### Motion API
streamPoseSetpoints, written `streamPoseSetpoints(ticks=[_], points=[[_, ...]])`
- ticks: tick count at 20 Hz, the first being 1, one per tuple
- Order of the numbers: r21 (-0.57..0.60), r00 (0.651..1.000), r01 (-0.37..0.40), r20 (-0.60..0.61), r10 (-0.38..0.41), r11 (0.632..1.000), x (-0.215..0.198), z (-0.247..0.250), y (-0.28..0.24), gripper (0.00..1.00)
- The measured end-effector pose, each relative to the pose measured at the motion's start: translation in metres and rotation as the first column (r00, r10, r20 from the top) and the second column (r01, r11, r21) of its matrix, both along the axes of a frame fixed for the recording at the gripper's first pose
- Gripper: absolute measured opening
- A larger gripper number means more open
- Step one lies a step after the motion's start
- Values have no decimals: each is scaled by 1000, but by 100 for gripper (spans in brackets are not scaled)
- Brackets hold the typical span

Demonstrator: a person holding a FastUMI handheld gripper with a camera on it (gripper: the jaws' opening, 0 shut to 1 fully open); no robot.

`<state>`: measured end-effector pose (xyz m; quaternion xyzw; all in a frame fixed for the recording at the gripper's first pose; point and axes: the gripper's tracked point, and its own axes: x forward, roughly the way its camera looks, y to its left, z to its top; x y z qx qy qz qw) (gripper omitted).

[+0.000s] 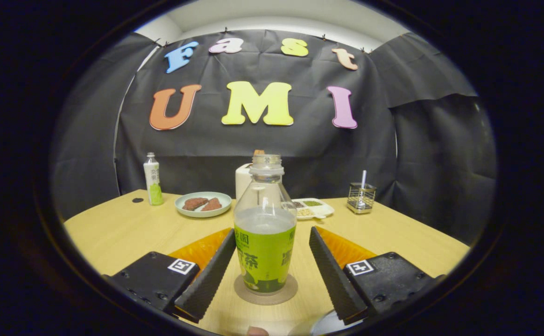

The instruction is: Take the bottle from table, then pour the juice into the cup, finally place the bottle on the coaster

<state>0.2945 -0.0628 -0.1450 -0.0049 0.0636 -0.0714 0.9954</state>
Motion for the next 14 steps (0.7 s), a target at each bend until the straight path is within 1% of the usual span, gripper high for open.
streamPoseSetpoints(ticks=[2,3,6,9,12,14], points=[[-20,1000,0,16,1,1000,-3,9,1,100],[-39,1000,-14,16,14,999,-3,12,5,100],[-122,996,-85,-28,82,989,-4,21,20,100],[-119,992,-121,-33,118,985,-16,39,32,100],[-93,996,-85,-1,86,992,-39,63,31,100],[-111,998,-48,27,51,993,-58,83,27,100]])
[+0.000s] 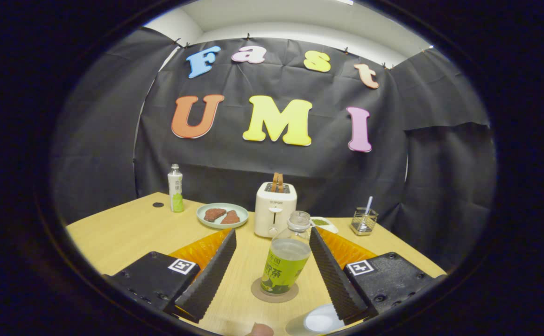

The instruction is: Take the bottle from table, then pour the juice into the cup, finally place the bottle on the coaster

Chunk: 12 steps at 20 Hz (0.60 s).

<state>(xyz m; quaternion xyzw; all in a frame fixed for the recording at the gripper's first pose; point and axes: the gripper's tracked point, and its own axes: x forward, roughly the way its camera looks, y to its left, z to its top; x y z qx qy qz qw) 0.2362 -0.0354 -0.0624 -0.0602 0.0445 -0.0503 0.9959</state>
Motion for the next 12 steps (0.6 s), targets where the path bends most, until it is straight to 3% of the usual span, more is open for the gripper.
streamPoseSetpoints(ticks=[6,12], points=[[-47,998,10,63,-7,999,-85,60,20,100],[-72,988,78,140,-68,994,-154,96,19,100]])
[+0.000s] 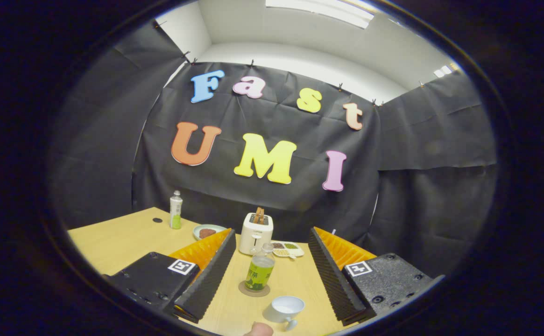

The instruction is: Take the bottle from table, then pour the juice into the cup, finally place the bottle on the coaster

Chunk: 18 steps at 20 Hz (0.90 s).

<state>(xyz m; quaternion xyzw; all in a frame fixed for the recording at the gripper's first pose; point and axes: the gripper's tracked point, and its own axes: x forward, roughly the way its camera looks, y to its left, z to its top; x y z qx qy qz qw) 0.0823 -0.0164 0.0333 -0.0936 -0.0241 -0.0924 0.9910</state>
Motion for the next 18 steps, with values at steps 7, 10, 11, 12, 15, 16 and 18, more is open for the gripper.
streamPoseSetpoints(ticks=[7,10,11,12,15,16,18], points=[[77,999,-20,42,17,997,-69,4,-27,100],[120,997,-64,52,58,991,-86,-2,-44,100],[142,996,-81,49,75,986,-89,-5,-52,100],[174,994,-104,62,95,979,-90,-3,-53,100],[208,997,-60,61,49,976,-89,-5,-77,100],[200,998,-48,47,39,979,-87,-7,-80,100],[168,1000,-27,17,24,985,-84,-12,-81,100]])
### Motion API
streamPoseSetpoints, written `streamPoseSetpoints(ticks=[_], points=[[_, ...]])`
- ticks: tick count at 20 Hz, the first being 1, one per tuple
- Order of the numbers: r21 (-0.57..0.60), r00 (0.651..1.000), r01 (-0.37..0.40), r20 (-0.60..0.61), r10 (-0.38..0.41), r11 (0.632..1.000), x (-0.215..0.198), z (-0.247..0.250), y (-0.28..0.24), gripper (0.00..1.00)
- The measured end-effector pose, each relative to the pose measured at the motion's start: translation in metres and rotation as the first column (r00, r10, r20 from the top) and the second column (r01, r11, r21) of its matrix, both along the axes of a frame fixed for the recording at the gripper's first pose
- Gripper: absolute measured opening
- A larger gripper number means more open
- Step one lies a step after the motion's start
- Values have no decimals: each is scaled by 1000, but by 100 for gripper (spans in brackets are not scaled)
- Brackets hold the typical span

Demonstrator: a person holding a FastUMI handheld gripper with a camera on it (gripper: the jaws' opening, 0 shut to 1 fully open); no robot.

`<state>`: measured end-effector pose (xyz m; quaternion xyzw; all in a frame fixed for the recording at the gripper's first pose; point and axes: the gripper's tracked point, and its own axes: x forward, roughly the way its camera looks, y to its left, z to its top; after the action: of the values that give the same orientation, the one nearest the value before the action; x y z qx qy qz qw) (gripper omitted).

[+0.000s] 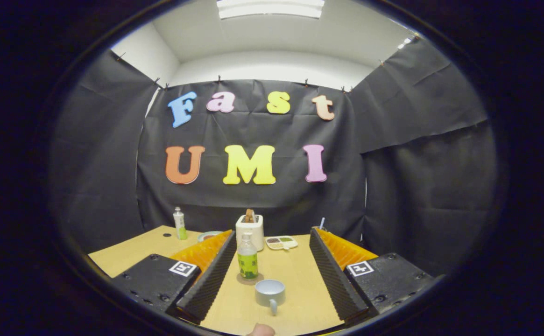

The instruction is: Take the bottle from table, then pour the juice into the cup, finally place the bottle on the coaster

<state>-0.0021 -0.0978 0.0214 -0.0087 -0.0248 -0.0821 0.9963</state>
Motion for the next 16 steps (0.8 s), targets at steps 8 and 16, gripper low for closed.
streamPoseSetpoints(ticks=[8,16], points=[[-27,999,23,-38,-24,999,5,-10,9,100],[-66,998,16,-65,-20,998,5,-16,20,100]])
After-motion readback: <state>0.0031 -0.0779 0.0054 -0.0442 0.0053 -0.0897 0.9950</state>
